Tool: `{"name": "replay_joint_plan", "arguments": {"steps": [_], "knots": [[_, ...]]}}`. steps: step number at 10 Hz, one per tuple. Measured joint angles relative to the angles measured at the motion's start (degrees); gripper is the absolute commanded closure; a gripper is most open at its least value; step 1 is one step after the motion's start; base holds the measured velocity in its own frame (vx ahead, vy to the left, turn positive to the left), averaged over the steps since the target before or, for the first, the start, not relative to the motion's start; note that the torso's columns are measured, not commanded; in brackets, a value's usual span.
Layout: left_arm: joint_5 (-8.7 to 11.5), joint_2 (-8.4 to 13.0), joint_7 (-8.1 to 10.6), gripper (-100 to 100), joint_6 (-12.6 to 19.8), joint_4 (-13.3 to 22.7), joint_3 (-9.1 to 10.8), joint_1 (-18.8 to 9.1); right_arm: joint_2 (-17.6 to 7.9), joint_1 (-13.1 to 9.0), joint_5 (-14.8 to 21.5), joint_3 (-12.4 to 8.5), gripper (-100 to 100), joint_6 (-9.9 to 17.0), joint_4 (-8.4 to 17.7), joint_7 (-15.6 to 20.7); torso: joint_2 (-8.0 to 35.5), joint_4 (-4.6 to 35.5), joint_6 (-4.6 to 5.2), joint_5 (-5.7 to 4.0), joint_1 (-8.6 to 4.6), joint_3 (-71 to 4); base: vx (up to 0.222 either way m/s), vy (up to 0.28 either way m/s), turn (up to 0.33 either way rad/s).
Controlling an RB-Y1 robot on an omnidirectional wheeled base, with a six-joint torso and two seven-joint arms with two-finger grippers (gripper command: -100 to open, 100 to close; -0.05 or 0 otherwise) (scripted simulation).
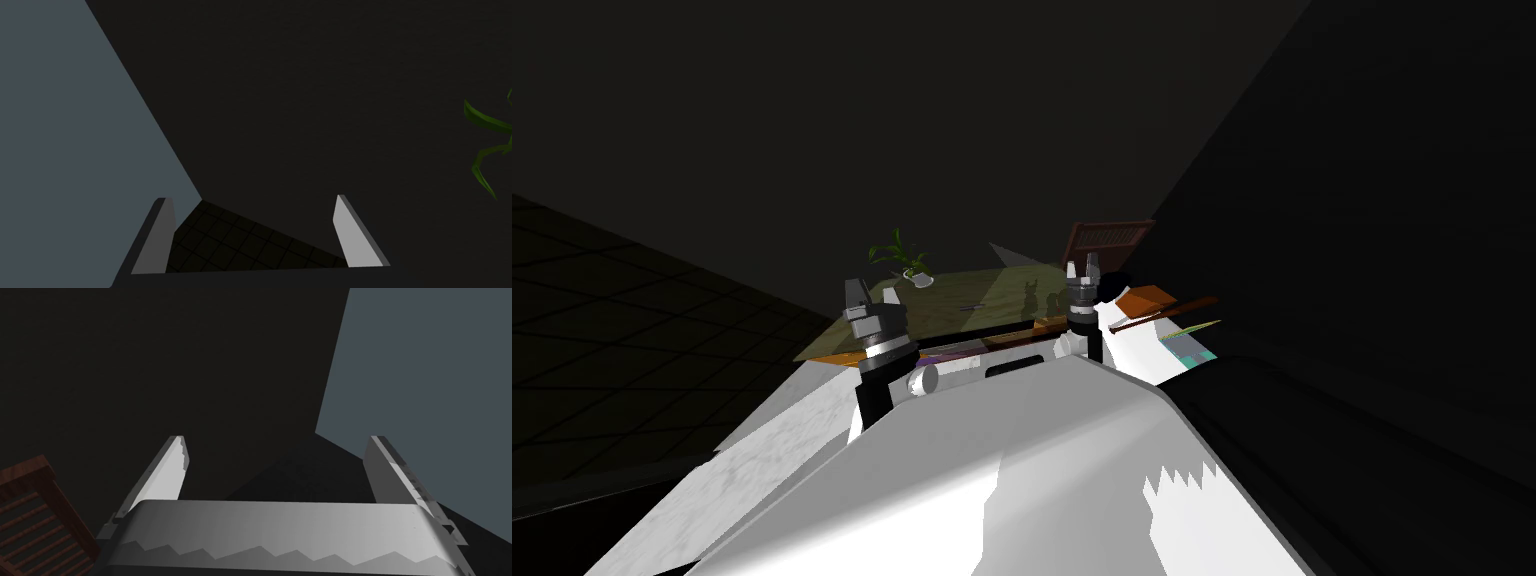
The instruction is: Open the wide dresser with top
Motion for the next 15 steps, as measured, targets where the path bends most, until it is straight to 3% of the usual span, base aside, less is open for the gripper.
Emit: {"name": "replay_joint_plan", "arguments": {"steps": [2,9,10,12,15], "knots": [[0.0,0.0,0.0,0,0.0,0.0,0.0,0.0,0.0,0.0,0.0,0.0,0,0.0,0.0,0.0,5.97,6.0,0.0,0.0,0.0,-12.0,0.0,0.0,0.0],[0.0,0.0,0.0,0,-0.01,-0.02,0.0,0.0,0.0,0.0,0.0,0.0,0,-0.01,-0.02,0.0,35.39,35.37,0.0,0.0,0.0,-70.73,0.0,0.0,0.0],[0.0,0.0,0.0,-100,-0.01,-0.02,0.0,0.0,0.0,0.0,0.0,0.0,0,-0.01,-0.02,0.0,39.62,39.6,0.0,0.0,0.0,-79.19,0.005,0.0,0.006],[0.12,2.45,0.03,-100,-0.53,1.43,0.08,-0.3,0.0,0.01,0.0,0.0,0,0.0,0.01,0.0,42.09,42.05,0.0,0.01,0.02,-84.25,0.0,0.0,0.0],[0.58,6.5,0.2,-100,-2.16,5.78,0.56,-1.43,0.0,0.01,0.0,0.0,0,0.0,0.01,0.0,42.28,42.28,0.0,0.0,0.0,-84.57,0.0,0.002,0.013]]}}
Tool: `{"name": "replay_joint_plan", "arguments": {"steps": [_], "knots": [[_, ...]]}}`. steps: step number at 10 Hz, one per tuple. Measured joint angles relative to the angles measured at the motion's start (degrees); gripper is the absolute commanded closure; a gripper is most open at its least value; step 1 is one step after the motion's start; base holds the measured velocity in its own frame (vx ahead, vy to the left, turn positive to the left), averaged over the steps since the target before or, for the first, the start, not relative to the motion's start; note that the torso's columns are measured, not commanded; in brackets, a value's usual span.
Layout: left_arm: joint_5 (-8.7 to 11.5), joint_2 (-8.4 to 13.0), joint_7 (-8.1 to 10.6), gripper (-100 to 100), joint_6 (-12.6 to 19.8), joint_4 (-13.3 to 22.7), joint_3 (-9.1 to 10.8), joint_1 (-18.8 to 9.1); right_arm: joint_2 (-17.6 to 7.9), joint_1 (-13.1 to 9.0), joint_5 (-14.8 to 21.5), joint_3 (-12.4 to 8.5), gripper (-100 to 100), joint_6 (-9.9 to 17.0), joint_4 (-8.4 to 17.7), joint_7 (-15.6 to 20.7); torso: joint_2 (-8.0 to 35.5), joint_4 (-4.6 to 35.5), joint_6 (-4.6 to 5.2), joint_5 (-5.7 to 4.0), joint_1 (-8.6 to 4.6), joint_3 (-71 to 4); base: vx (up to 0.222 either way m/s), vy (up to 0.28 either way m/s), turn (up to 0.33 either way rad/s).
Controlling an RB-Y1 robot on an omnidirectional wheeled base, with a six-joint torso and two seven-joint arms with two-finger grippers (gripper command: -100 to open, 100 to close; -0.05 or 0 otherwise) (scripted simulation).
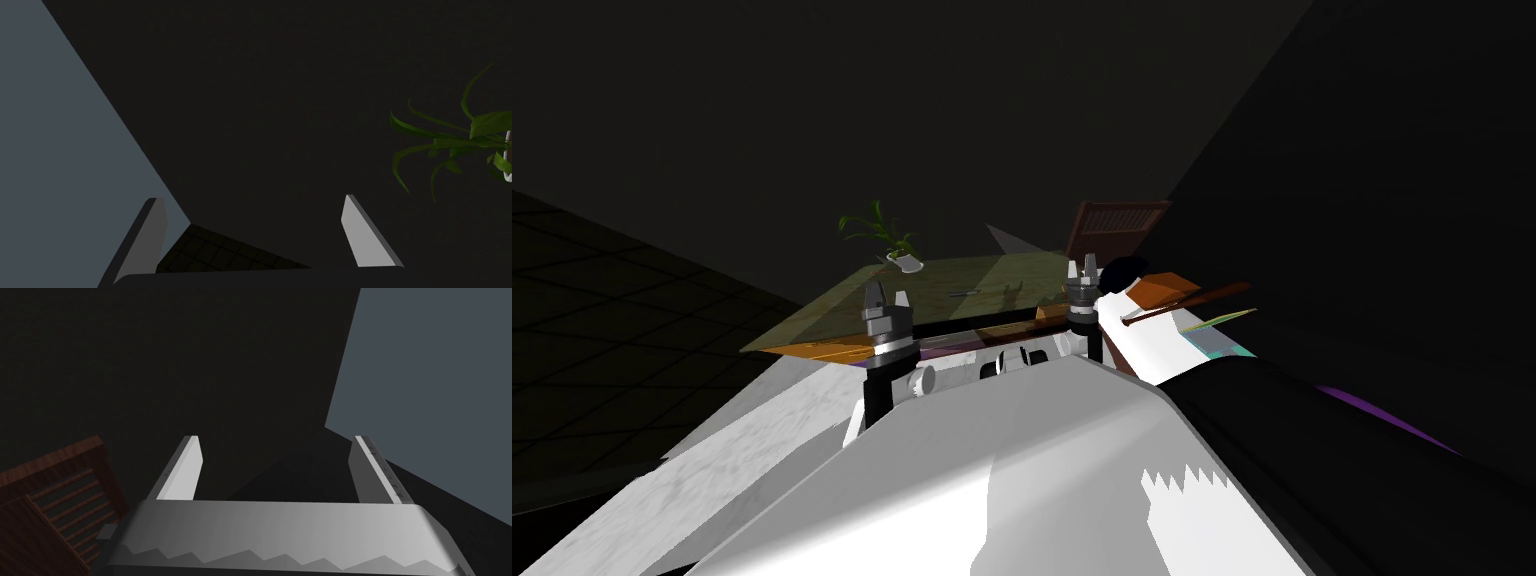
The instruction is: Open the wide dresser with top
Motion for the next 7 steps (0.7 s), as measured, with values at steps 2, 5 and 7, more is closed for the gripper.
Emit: {"name": "replay_joint_plan", "arguments": {"steps": [2,5,7], "knots": [[0.23,1.8,-0.11,-100,-1.74,3.81,0.09,-1.2,0.0,0.0,0.0,0.0,0,0.0,0.0,0.0,0.01,0.01,0.0,0.0,-0.01,0.0,0.001,0.0,0.009],[0.7,3.33,-0.02,-100,-3.87,9.08,0.49,-2.57,0.0,0.0,0.0,0.0,0,0.0,0.0,0.0,0.01,0.01,0.0,0.0,0.0,0.0,0.001,-0.001,0.011],[0.77,3.64,-0.2,-100,-5.22,12.49,0.42,-3.41,0.0,0.0,0.0,0.0,0,0.0,0.0,0.0,0.01,0.01,0.0,0.0,0.0,0.0,0.001,-0.001,0.006]]}}
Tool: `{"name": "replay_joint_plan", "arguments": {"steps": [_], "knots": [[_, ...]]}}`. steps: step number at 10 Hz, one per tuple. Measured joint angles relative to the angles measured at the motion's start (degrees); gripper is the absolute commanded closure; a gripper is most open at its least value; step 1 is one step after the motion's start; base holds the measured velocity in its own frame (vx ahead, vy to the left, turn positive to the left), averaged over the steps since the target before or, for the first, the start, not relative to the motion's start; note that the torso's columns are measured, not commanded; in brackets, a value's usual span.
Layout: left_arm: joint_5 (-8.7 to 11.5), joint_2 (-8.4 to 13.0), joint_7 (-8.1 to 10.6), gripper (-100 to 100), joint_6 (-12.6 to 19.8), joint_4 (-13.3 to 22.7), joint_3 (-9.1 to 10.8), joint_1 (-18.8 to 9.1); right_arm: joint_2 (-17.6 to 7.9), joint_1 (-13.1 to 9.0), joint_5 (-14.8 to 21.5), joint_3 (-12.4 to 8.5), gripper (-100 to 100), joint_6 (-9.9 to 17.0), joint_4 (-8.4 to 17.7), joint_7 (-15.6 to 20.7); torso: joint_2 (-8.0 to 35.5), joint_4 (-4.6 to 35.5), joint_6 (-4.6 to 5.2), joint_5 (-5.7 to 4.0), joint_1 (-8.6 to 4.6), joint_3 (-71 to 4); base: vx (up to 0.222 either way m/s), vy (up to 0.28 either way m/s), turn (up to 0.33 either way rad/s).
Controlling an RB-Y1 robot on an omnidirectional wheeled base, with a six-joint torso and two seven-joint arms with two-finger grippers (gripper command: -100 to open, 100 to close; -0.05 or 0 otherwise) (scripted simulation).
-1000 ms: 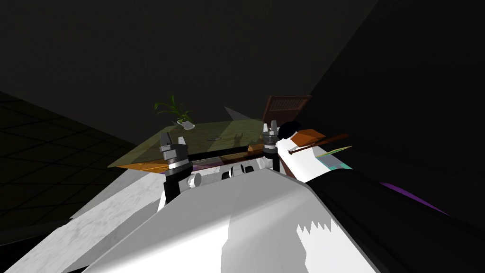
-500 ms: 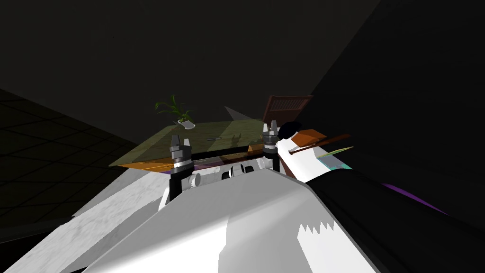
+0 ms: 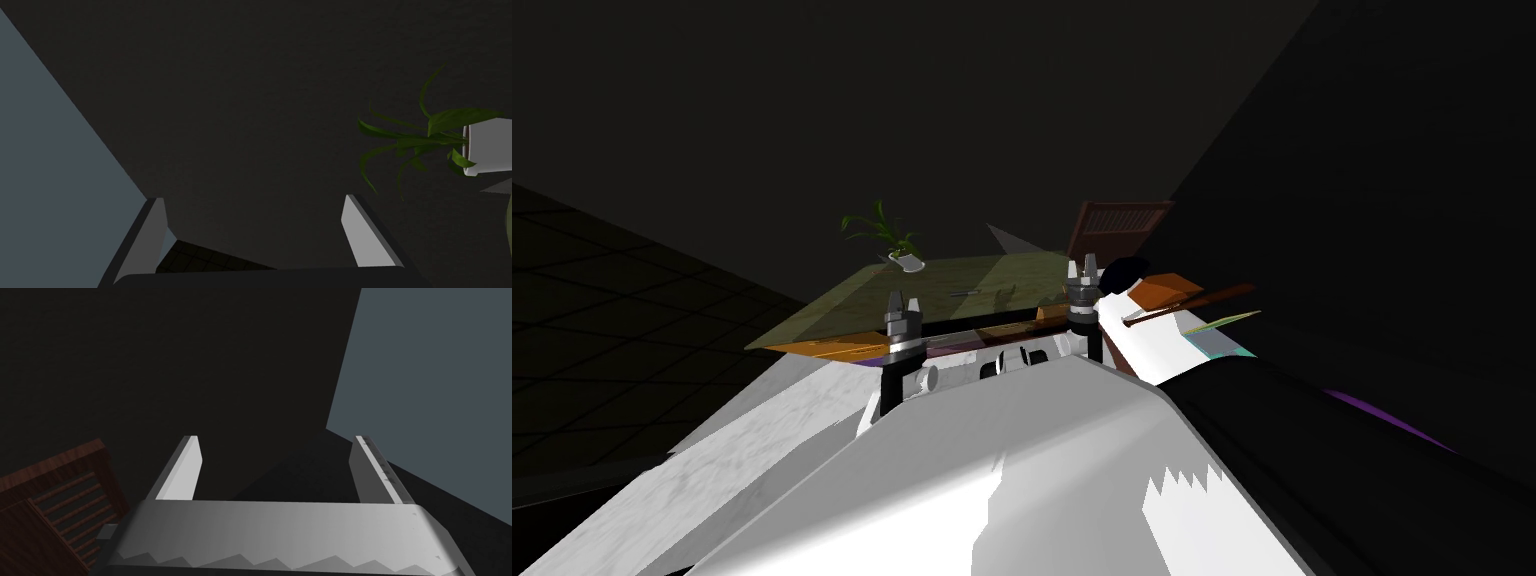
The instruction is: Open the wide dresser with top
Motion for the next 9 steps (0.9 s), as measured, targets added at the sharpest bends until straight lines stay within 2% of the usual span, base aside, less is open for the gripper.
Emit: {"name": "replay_joint_plan", "arguments": {"steps": [9], "knots": [[0.86,1.33,-0.1,-100,-5.57,13.97,0.56,-3.72,0.0,0.0,0.0,0.0,0,0.0,0.0,0.0,0.0,0.0,0.0,0.0,0.0,0.0,0.005,-0.006,0.011]]}}
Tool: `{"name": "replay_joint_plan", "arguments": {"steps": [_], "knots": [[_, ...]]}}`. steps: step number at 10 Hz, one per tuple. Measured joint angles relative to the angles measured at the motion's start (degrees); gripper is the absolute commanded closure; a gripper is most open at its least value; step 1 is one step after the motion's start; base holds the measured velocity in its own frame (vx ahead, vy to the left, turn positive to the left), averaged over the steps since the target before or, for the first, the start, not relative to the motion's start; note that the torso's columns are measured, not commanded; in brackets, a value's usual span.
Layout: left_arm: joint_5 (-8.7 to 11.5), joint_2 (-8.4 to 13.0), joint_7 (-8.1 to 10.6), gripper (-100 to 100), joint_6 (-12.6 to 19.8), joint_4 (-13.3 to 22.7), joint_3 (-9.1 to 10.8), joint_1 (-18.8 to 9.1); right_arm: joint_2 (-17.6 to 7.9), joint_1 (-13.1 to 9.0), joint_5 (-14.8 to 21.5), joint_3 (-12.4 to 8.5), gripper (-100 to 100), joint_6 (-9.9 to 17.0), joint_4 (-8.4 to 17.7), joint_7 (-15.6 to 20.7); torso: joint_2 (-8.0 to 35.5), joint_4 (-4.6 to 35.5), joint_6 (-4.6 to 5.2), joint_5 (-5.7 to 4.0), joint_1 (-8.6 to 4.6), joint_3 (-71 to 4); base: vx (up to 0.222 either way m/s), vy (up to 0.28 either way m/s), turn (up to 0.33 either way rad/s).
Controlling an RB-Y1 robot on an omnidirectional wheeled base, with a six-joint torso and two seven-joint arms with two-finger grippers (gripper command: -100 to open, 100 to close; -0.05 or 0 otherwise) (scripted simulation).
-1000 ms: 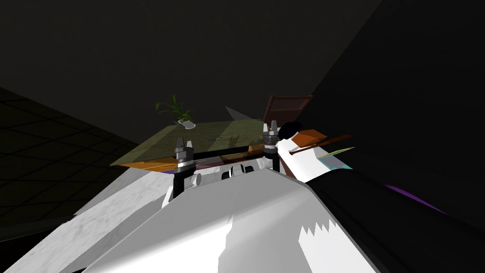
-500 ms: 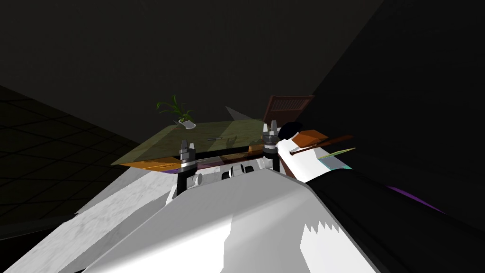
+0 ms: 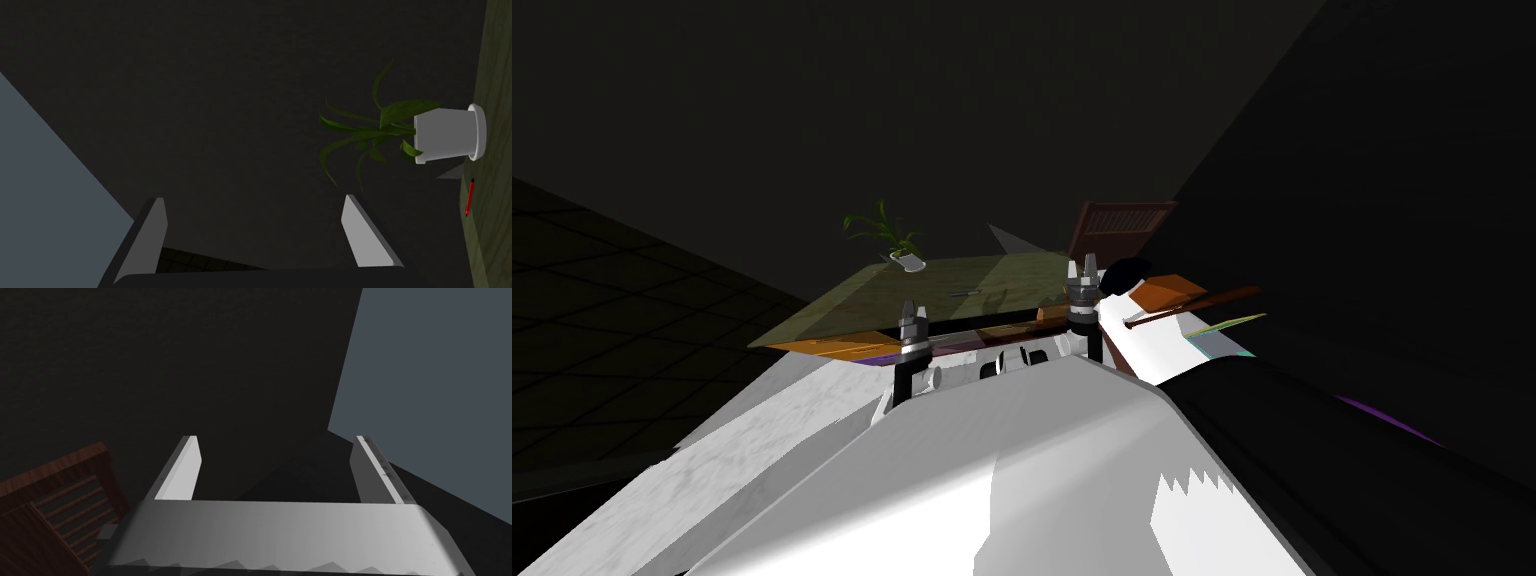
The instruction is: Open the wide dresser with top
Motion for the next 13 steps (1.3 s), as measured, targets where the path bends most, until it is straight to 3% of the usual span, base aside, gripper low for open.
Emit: {"name": "replay_joint_plan", "arguments": {"steps": [13], "knots": [[0.51,0.56,-0.08,-100,-7.98,20.19,-0.07,-5.23,0.0,0.0,0.0,0.0,0,0.0,0.0,0.0,0.01,0.0,0.0,0.0,0.02,0.01,0.012,-0.018,0.01]]}}
